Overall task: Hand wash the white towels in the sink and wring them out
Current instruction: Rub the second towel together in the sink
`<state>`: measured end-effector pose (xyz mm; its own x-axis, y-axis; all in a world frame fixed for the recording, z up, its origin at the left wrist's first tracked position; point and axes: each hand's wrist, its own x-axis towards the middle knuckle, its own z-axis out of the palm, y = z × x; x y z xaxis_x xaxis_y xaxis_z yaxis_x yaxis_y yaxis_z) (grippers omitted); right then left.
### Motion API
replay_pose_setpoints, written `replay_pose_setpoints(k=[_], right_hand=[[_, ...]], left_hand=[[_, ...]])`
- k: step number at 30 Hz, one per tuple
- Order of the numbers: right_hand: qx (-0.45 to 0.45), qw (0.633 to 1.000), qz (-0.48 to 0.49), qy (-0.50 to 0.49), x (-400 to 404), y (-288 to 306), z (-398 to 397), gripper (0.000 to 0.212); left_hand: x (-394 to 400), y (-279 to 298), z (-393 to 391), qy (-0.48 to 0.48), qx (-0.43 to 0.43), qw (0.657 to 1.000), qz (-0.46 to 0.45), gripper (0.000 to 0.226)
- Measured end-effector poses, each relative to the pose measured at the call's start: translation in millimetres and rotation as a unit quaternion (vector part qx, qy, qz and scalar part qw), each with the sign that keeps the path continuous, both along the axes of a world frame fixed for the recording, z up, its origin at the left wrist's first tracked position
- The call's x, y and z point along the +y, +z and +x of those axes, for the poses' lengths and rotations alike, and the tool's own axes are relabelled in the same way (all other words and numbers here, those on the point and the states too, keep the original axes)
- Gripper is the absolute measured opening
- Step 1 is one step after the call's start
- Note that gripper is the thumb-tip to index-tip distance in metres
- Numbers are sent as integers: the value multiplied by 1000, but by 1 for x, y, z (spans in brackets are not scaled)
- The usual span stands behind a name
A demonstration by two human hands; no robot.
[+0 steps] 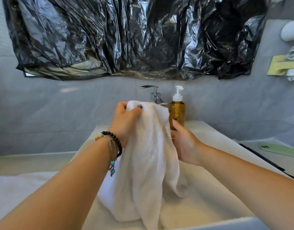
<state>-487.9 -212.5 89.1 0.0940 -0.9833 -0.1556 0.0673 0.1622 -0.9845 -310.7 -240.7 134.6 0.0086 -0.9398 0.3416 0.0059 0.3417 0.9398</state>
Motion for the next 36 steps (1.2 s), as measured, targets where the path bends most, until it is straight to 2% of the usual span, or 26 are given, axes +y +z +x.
replay_pose_setpoints(k=[1, 2, 4, 5, 8, 9, 11, 12, 14, 16, 19, 21, 26, 33, 36], right_hand=[[-43, 999, 1, 17, 2, 3, -1, 68], [-36, 999, -16, 23, 4, 5, -2, 59], [67, 992, -87, -61, 5, 8, -6, 25], [118, 976, -127, -131, 3, 12, -10, 20], [208, 915, -223, -263, -2, 26, -29, 53], [225, 902, -238, -281, -3, 31, -34, 55], [248, 886, -241, -309, -9, 42, -43, 44], [226, 892, -227, -320, -15, 50, -48, 38], [118, 928, -161, -314, -27, 73, -54, 33], [12, 962, -97, -253, -38, 96, -55, 36], [-80, 976, -72, -190, -62, 114, -52, 44], [-103, 977, -67, -175, -74, 119, -46, 42], [-146, 967, -82, -190, -87, 122, -41, 19], [-167, 963, -76, -196, -88, 120, -44, 18], [-170, 964, -72, -192, -86, 119, -45, 17]], left_hand=[[-5, -10, -8, 15, -70, 997, 6, 21], [-9, -21, -15, 21, -123, 992, 14, 19], [-13, -37, -21, 28, -162, 986, 28, 18], [-13, -39, -21, 39, -159, 986, 25, 20], [-13, -35, -16, 75, -118, 990, 7, 25], [-14, -35, -15, 79, -123, 989, 9, 25], [-17, -40, -14, 62, -144, 987, 31, 25], [-18, -43, -13, 44, -161, 985, 44, 24], [-16, -47, -16, 8, -208, 977, 46, 19], [-13, -48, -20, -27, -241, 970, 27, 11], [-8, -48, -26, -73, -248, 966, 8, 9], [-7, -49, -25, -88, -253, 964, 11, 9], [-6, -46, -22, -113, -253, 961, 20, 12], [5, -43, -28, -136, -294, 946, -7, 15], [7, -40, -27, -111, -311, 944, -9, 19]])
